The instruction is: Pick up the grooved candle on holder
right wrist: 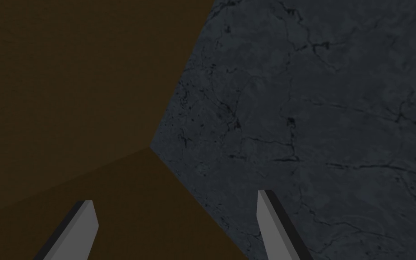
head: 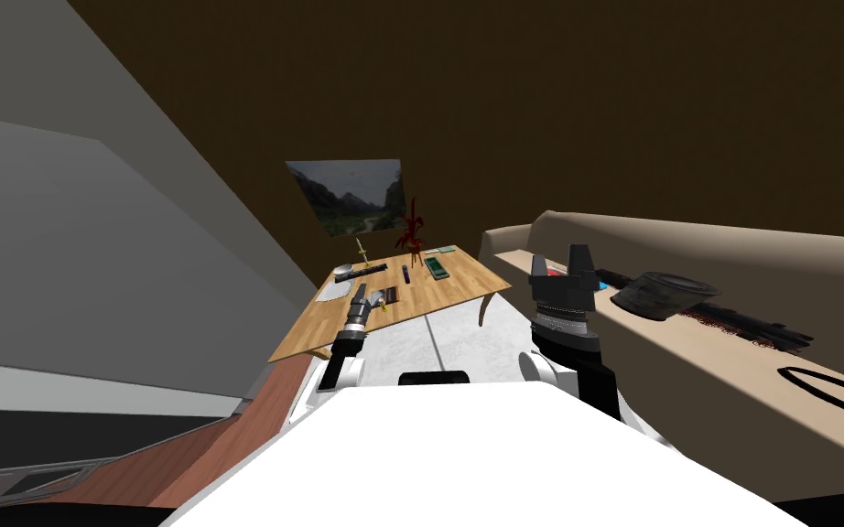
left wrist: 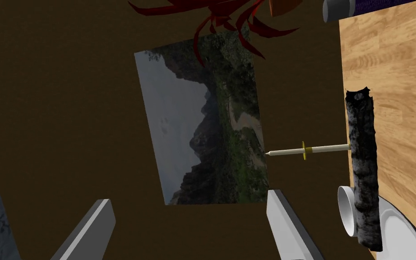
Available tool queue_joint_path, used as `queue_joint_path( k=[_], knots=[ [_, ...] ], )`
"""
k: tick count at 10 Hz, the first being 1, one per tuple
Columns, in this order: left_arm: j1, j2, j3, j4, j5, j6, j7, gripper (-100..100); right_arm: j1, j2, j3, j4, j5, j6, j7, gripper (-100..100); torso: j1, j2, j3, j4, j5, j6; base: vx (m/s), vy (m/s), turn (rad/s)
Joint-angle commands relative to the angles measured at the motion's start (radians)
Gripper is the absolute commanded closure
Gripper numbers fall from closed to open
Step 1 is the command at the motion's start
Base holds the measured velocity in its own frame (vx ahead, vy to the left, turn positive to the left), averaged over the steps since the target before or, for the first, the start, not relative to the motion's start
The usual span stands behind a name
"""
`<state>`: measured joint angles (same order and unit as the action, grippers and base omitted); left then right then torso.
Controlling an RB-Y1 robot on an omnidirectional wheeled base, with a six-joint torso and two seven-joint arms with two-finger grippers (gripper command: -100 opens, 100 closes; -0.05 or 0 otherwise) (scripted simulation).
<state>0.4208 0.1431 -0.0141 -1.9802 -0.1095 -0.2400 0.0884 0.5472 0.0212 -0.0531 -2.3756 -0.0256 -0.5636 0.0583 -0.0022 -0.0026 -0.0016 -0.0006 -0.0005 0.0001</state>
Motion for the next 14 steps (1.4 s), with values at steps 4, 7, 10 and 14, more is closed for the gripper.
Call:
queue_joint_path(
  k=[4,7,10,14],
  knots=[
    [-0.057,0.029,0.034,0.129,0.007,0.119,-0.027,-100,0.000,0.000,0.000,0.000,0.000,0.000,0.000,0,-0.002,-0.001,-0.001,0.000,-0.001,0.000,0.058,-0.066,-0.013],
    [-0.086,0.041,0.050,0.191,0.011,0.175,-0.040,-100,0.000,0.000,0.000,0.000,0.000,0.000,0.000,0,-0.002,-0.001,-0.001,0.000,-0.001,0.000,0.056,-0.065,-0.011],
    [-0.115,0.054,0.066,0.255,0.014,0.232,-0.053,-100,0.000,0.000,0.000,0.000,0.000,0.000,0.000,0,-0.001,0.000,0.000,0.000,0.000,0.000,0.048,-0.049,-0.012],
    [-0.173,0.083,0.097,0.382,0.021,0.341,-0.080,-100,0.000,0.000,0.000,0.000,0.000,0.000,0.000,0,-0.003,-0.002,-0.001,0.000,-0.001,0.000,0.064,-0.083,-0.020]
  ],
)
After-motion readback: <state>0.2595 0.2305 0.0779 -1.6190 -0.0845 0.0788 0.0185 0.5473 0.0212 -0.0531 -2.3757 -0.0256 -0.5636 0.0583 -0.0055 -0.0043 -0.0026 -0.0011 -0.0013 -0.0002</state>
